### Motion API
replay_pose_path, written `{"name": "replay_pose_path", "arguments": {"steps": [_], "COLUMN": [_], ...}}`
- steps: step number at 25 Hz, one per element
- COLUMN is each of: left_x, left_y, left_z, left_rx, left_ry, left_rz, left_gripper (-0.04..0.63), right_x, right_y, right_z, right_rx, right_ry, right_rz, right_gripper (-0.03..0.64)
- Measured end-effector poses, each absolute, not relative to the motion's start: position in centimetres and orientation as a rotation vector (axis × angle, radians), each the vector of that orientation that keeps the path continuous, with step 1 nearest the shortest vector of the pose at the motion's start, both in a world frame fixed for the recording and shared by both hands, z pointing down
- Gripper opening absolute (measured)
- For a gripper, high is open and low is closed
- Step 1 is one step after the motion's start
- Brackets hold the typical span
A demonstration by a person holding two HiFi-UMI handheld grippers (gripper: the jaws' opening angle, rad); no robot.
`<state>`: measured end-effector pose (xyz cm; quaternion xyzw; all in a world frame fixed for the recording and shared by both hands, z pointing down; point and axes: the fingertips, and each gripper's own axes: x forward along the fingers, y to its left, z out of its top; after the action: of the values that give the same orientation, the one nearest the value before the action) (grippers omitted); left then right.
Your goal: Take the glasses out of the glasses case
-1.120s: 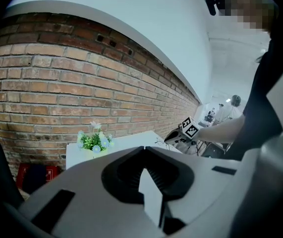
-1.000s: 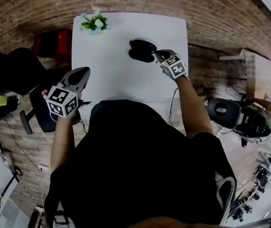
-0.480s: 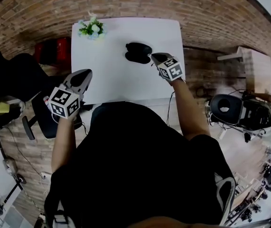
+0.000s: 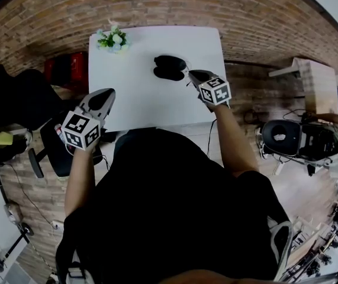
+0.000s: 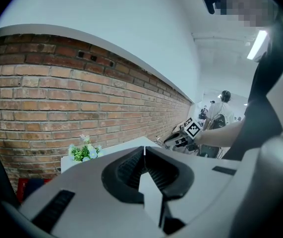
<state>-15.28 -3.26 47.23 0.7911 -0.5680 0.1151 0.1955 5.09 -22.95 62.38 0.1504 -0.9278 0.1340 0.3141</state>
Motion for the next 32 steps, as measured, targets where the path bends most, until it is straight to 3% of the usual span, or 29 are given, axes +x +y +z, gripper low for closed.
{"name": "replay_pose_path", "arguments": {"steps": [32], "left_x": [-9.5], "left_y": [-0.5], "left_z": [46.1], "left_rx": [2.305], "left_ry": [-1.547], "left_rz": [0.355], "left_gripper": [0.012], "right_x": [12.3], "right_y": [-18.5], "right_z": [56.5], "right_rx": [0.492], "right_ry": [-2.584], "right_rz": [0.491], "right_gripper": [0.025]}}
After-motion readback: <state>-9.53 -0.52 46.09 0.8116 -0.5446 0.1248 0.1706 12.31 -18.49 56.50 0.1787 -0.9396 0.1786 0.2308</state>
